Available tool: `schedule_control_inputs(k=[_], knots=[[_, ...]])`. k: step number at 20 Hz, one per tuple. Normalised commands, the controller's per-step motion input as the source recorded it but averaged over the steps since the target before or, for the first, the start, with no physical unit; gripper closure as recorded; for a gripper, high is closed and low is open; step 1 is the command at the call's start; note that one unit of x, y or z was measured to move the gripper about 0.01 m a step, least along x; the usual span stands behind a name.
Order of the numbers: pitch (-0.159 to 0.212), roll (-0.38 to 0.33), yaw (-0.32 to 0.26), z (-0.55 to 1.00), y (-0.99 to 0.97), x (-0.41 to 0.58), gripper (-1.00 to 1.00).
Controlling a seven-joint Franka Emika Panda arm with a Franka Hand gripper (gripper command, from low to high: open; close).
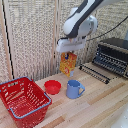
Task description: Carefully direct your gripping tool toward the mac and cheese carton. Clutch the mac and cheese carton gently but firmly in your gripping tool. Slide your gripping tool, with the carton in hand, above the container. Loosen your grip, letting the carton of mac and cheese effortlessly fall into the container.
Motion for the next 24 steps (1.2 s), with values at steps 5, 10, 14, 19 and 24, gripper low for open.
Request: schedule_control_inputs(k=[5, 10, 14, 19, 24], knots=[[0.038, 0.0, -0.003, 0.88, 0.69, 0.033, 1.0], [0.04, -0.003, -0.001, 0.49, 0.87, 0.0, 1.0], [0.068, -0.009, -0.001, 0.27, 0.93, 0.0, 1.0], [0.087, -0.004, 0.0, 0.25, 0.95, 0.0, 1.0], [0.051, 0.009, 0.0, 0.54, 0.89, 0.029, 1.0]])
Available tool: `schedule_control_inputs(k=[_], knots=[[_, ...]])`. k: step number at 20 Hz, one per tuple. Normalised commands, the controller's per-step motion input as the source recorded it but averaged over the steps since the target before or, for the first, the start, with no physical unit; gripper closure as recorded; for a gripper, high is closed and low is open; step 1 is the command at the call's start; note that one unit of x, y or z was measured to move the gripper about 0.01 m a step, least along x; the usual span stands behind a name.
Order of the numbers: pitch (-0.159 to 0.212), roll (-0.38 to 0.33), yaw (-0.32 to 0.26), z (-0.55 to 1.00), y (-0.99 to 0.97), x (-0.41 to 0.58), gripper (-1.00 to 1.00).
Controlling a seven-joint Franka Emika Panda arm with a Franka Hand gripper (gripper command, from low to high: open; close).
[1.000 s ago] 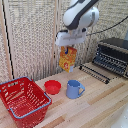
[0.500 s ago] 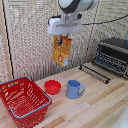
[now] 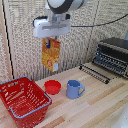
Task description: Carefully direct your gripping tool toward the mac and cheese carton. Clutch the mac and cheese carton gently but firmly in your gripping tool. Slide your gripping tool, with the carton in hand, above the container. Loosen your grip, letting the carton of mac and cheese effortlessly fall into the container.
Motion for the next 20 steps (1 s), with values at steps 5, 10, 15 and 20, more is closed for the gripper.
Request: schedule_control_inputs(k=[5, 10, 15, 20], knots=[[0.041, 0.019, -0.008, 0.76, 0.81, 0.149, 1.0], [0.122, -0.057, -0.032, 0.13, 0.85, 0.029, 1.0], [0.106, -0.038, -0.073, -0.39, 0.88, 0.09, 1.0], [0.072, 0.001, -0.072, -0.6, 0.59, 0.134, 1.0]])
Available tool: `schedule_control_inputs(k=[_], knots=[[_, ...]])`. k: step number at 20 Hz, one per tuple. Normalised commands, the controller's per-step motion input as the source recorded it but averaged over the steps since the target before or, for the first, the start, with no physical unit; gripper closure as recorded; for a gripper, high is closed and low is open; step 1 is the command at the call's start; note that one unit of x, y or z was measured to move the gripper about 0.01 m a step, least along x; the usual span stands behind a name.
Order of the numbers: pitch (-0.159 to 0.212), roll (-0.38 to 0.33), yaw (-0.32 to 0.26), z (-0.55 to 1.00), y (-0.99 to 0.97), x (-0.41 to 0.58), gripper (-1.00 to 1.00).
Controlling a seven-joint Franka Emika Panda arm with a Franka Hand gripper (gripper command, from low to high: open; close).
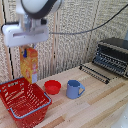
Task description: Carefully direct your gripping tool toward the mac and cheese carton. Clutch the mac and cheese carton gently but firmly in your gripping tool. Slide your gripping tool, with the carton in hand, above the container. Loosen your grip, letting the carton of mac and cheese effortlessly fall into the container.
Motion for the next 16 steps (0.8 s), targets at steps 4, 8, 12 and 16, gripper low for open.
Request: schedule_control_inputs(k=[4, 8, 12, 16], knots=[[0.0, -0.015, -0.042, -0.92, 0.17, 0.217, 1.0], [0.001, -0.007, -0.01, -0.48, 0.12, 0.072, -1.0], [0.082, 0.0, -0.054, 0.24, 0.0, 0.031, -1.0], [0.095, 0.004, -0.112, 0.61, -0.02, 0.041, -1.0]])
